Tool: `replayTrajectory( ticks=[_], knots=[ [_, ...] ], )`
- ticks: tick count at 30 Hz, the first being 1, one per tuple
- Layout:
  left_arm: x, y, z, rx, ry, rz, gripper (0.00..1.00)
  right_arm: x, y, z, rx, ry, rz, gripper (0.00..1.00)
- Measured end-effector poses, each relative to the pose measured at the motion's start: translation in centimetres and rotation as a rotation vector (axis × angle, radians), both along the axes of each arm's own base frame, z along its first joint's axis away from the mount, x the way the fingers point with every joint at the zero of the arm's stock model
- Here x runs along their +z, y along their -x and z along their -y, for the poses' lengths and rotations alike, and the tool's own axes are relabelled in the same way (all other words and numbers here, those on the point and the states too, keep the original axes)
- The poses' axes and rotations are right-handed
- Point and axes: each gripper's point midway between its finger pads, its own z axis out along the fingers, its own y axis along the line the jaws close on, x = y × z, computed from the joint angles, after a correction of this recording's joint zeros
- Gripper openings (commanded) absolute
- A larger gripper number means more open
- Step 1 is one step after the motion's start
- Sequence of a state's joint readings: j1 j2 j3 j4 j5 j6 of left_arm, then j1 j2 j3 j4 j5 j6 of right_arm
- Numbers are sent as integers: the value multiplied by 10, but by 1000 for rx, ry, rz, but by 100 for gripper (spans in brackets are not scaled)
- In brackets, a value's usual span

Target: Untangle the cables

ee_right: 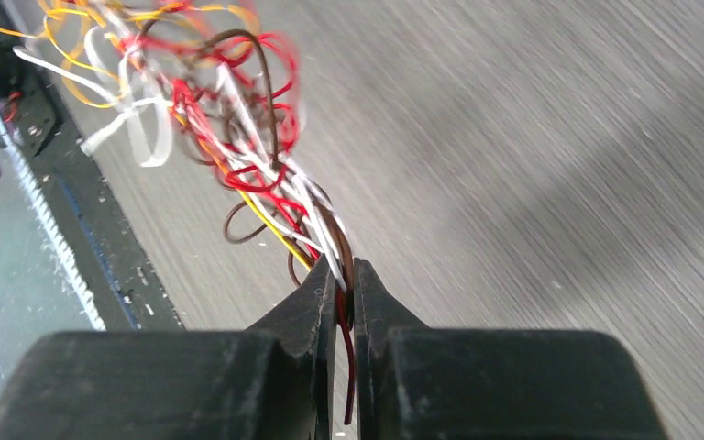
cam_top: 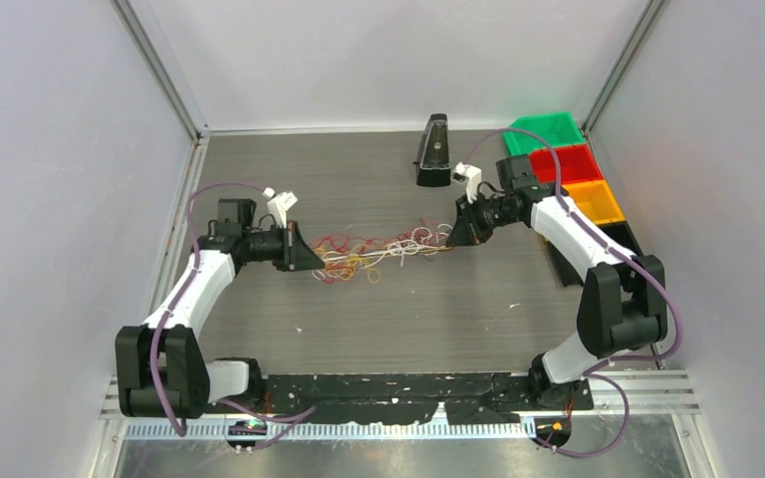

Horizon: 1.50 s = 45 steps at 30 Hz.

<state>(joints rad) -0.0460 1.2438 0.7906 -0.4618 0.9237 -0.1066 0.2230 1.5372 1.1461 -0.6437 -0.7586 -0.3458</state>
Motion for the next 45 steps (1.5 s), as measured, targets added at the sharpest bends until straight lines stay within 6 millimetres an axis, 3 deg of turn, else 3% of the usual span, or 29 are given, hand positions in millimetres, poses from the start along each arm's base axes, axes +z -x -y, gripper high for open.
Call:
replayTrajectory(
  ticks=[6, 13, 17, 21, 25, 30, 34, 36, 37, 39, 42, 45],
  knots=[
    [-24, 2, -27, 64, -77, -78, 0, -22, -15, 50, -143, 92, -62, 5],
    [-43, 12, -26, 48, -154, -151, 0, -27, -19, 61, -193, 144, -64, 5],
    [-43, 6, -43, 97, -203, -164, 0, -28, -25, 74, -250, 168, -68, 6],
    [-35, -18, -80, 182, -247, -159, 0, -23, -40, 113, -356, 187, -61, 5],
    [-27, -24, -96, 169, -315, -109, 0, -19, -47, 144, -412, 231, -37, 5],
    [-19, -23, -94, 128, -323, -80, 0, -19, -45, 149, -413, 246, -38, 5],
    [-5, -17, -69, 45, -284, -22, 0, -17, -42, 136, -376, 230, -36, 7],
    [8, -11, -42, -27, -240, 22, 0, -14, -41, 123, -344, 217, -29, 29],
    [17, -9, -27, -60, -207, 44, 2, -12, -39, 113, -322, 208, -27, 49],
    [33, -7, -3, -105, -145, 82, 17, -8, -36, 91, -271, 191, -20, 71],
    [59, -14, 22, -116, -43, 146, 61, 2, -35, 68, -217, 163, -3, 95],
    [74, -26, 35, -87, 20, 183, 71, 22, -40, 48, -166, 119, 44, 96]
  ],
)
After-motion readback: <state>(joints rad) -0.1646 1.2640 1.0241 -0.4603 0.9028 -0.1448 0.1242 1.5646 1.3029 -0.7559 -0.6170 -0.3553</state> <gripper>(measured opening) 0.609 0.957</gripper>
